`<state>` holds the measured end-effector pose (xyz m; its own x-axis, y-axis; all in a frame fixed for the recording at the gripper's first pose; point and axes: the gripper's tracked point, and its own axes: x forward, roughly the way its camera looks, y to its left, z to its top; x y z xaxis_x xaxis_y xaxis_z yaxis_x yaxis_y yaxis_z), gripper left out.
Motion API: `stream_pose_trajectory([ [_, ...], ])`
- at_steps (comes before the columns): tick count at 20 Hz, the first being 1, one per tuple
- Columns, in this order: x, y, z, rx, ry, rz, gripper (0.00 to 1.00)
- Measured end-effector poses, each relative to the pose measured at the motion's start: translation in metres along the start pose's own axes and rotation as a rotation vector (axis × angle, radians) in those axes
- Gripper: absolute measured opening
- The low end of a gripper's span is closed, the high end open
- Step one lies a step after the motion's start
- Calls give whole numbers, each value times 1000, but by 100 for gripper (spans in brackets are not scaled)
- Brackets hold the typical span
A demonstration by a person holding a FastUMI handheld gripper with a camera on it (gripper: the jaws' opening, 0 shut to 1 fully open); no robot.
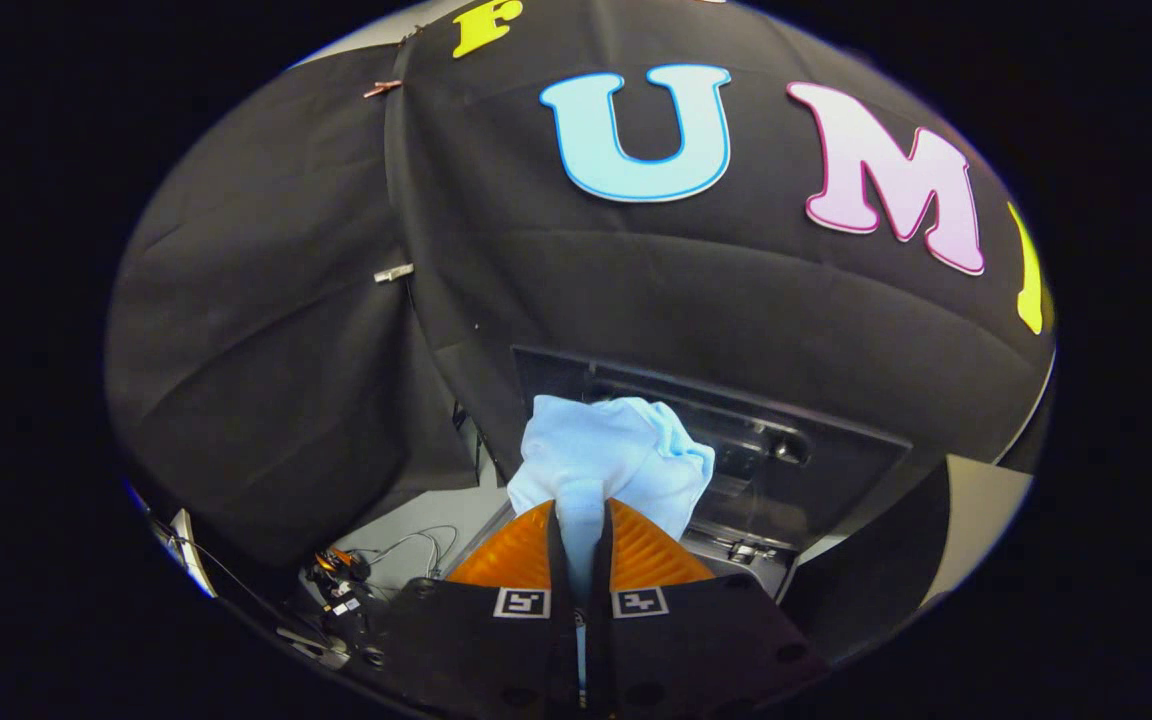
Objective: Put the clothes into the washing machine and then close the washing machine lid.
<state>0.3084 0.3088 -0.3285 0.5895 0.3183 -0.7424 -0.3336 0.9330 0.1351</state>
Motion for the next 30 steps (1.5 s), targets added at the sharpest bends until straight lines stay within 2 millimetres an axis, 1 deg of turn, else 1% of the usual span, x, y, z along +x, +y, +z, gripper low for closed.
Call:
stream_pose_trajectory([
  [3,28,-6,-34,5,77,-22,8],
  [6,49,-10,-60,36,139,-22,8],
  [9,63,-14,-79,35,170,-23,8],
  [11,64,-16,-85,34,184,-36,8],
  [12,66,-16,-90,36,193,-39,10],
  [13,66,-15,-93,37,202,-34,16],
  [14,67,-17,-92,47,200,-35,37],
  [15,63,-18,-88,60,193,-41,57],
  [16,71,-18,-93,70,188,-36,78],
  [17,64,-16,-90,74,184,-32,98],
  [20,59,-15,-91,60,183,-35,100],
  [23,51,-9,-86,55,170,-33,100],
  [24,44,-7,-84,50,160,-33,100],
  [27,23,-3,-63,31,111,-37,100],
  [30,-3,2,-30,25,40,-34,100],
])
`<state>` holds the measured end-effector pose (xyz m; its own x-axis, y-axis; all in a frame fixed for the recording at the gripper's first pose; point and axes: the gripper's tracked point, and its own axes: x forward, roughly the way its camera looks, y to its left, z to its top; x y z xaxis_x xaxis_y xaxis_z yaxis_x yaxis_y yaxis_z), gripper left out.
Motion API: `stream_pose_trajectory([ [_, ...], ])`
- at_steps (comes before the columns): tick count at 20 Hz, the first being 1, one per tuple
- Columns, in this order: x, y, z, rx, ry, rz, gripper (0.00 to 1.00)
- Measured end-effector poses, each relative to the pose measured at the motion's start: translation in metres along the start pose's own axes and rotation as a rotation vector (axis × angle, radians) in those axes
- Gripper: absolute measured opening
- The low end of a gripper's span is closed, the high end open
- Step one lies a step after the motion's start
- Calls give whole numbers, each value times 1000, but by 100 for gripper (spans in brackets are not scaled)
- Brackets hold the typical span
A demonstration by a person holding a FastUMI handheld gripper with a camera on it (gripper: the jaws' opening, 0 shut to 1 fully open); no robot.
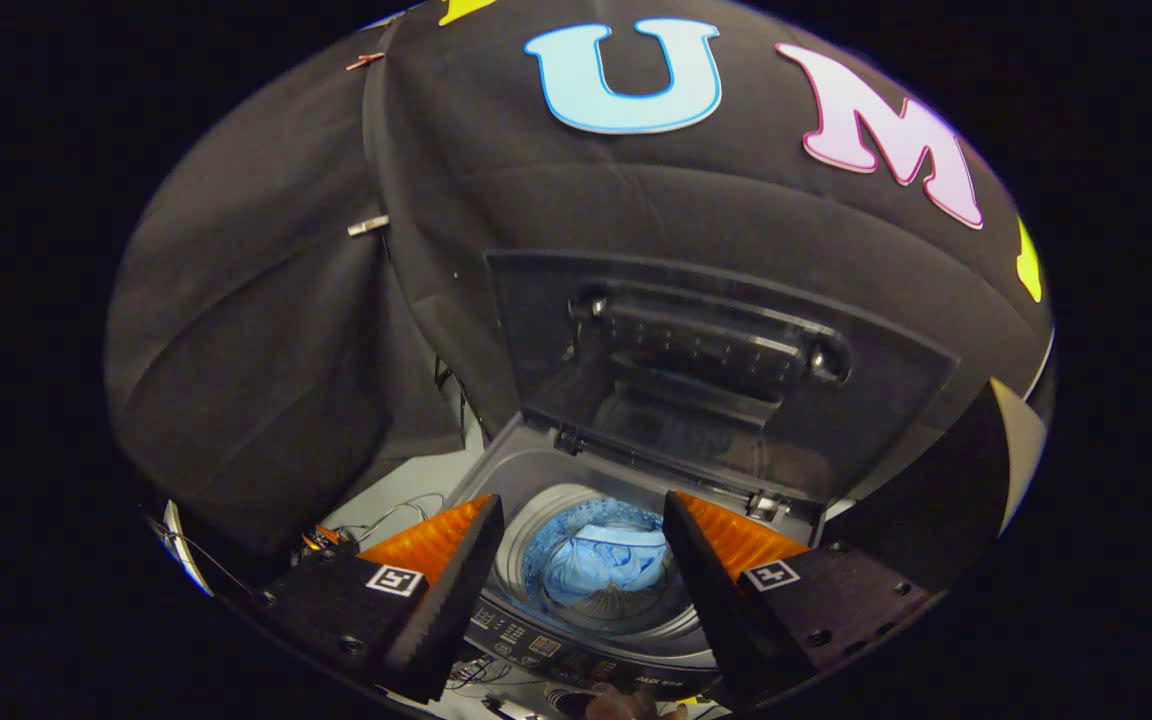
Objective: Put the clothes into the washing machine and then close the washing machine lid.
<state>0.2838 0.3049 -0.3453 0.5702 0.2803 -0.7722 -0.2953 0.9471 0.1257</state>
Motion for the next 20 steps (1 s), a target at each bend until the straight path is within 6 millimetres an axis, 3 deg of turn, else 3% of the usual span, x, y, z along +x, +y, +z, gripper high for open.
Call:
stream_pose_trajectory([
  [4,-25,-2,36,-12,-64,3,100],
  [10,-41,-26,84,15,-151,-16,100],
  [15,-25,-52,119,53,-192,-33,100],
  [20,11,-84,148,121,-232,-50,100],
])
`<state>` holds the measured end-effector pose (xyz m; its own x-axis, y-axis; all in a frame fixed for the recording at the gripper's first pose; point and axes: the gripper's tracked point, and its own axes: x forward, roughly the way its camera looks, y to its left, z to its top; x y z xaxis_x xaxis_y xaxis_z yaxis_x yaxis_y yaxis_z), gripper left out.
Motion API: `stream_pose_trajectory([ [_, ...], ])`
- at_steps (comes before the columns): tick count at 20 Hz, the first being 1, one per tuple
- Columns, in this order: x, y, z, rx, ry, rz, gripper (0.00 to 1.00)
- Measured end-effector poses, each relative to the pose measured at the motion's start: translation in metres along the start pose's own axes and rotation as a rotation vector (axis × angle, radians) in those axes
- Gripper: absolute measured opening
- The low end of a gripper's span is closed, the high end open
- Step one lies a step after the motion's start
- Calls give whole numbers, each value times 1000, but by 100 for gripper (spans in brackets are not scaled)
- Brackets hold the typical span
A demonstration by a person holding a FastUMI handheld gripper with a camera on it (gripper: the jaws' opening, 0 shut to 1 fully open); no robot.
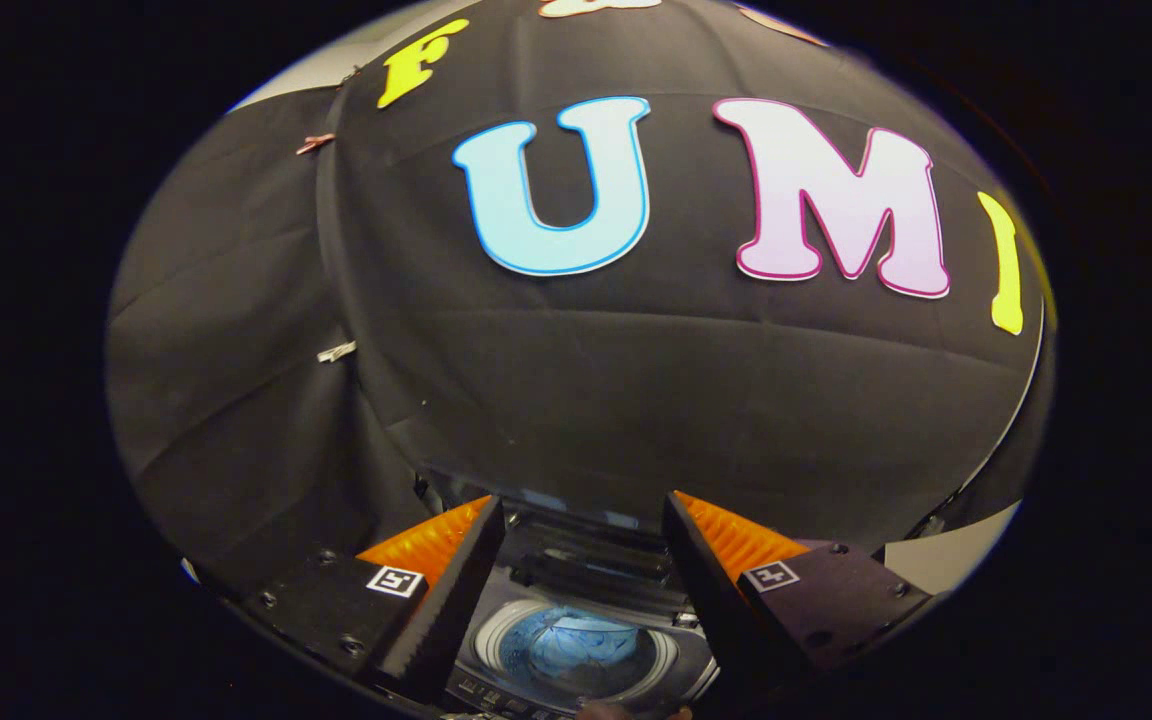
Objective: Put the clothes into the washing machine and then close the washing machine lid.
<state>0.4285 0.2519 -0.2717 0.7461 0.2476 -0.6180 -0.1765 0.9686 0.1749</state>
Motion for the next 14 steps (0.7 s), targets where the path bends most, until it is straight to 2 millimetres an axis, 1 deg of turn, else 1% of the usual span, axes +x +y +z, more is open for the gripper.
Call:
stream_pose_trajectory([
  [5,36,-22,-3,6,16,-21,100],
  [8,46,-30,-8,10,7,-38,100],
  [11,63,-50,-11,3,2,-90,100],
  [14,70,-54,-27,-7,48,-102,100],
])
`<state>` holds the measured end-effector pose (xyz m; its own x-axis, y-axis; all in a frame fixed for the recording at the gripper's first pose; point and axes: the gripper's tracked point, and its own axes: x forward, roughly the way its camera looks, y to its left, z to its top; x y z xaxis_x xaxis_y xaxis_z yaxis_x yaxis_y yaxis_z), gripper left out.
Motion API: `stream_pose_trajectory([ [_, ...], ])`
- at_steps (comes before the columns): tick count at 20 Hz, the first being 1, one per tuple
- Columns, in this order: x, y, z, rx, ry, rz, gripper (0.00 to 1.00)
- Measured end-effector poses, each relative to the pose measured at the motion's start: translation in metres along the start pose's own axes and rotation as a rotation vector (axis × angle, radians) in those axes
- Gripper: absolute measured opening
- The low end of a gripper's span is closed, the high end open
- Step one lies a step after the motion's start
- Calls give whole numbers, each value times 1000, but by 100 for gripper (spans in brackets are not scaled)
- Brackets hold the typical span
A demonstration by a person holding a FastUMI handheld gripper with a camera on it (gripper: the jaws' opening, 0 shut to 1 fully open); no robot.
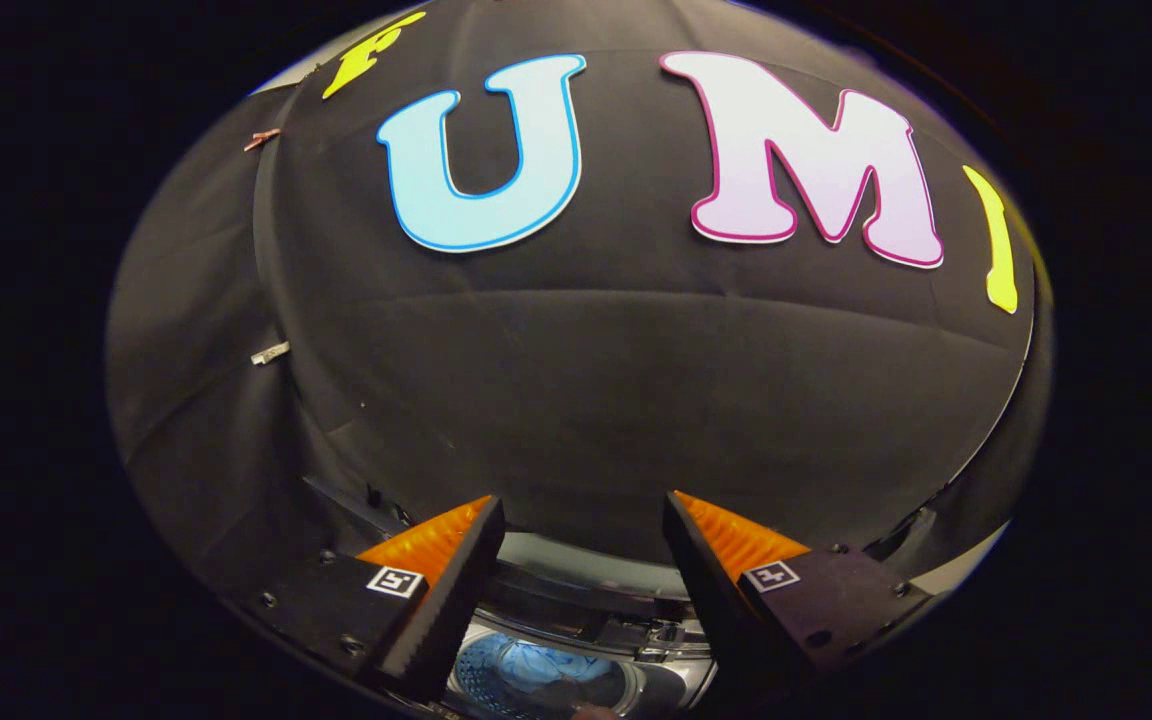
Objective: Put the clothes into the washing machine and then close the washing machine lid.
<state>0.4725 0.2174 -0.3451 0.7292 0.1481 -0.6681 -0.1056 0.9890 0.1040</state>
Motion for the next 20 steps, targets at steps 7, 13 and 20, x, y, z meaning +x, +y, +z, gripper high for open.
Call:
stream_pose_trajectory([
  [7,1,2,-9,89,25,46,100],
  [13,-13,5,-15,72,-20,31,100],
  [20,-52,21,-43,72,-14,58,100],
])
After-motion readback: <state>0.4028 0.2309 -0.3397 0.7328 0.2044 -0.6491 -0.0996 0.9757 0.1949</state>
